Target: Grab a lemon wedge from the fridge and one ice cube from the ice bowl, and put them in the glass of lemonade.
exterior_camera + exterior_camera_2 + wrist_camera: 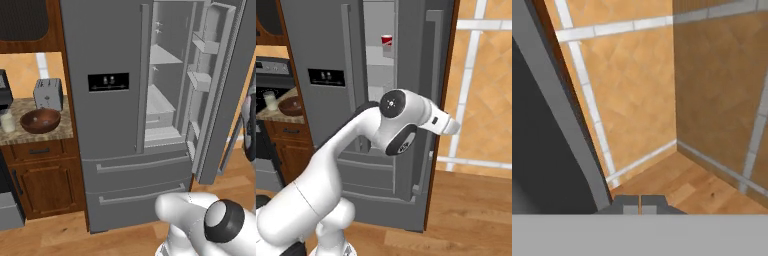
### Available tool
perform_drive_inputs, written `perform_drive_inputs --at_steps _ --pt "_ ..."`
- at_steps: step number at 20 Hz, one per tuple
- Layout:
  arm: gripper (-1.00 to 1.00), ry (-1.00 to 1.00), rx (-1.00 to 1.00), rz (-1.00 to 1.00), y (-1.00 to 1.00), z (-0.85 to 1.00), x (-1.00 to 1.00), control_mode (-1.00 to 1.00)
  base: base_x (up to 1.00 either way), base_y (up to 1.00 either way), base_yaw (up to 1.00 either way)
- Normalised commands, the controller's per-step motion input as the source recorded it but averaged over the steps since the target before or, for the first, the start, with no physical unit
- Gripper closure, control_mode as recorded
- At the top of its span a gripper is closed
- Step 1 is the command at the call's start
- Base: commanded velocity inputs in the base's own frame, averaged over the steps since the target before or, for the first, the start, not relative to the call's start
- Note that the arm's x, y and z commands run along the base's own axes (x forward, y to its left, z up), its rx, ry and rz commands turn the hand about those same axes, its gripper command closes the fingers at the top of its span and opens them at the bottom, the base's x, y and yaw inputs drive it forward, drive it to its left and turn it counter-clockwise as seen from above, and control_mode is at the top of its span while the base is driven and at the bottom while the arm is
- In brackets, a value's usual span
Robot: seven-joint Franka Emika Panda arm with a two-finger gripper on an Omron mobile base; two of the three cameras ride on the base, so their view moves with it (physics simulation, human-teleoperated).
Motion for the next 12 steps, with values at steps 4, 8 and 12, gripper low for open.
perform_drive_inputs --at_steps 4,8,12 --pt "1.00 -0.02 -0.01 0.12 0.22 0.84 -0.63 -1.00 0.00 0.00 0.00" --pt "1.00 0.00 -0.12 0.09 0.84 0.43 -0.32 -1.00 0.00 0.00 0.00" --pt "1.00 0.06 -0.14 0.10 1.00 0.00 -0.03 -1.00 0.00 0.00 0.00"
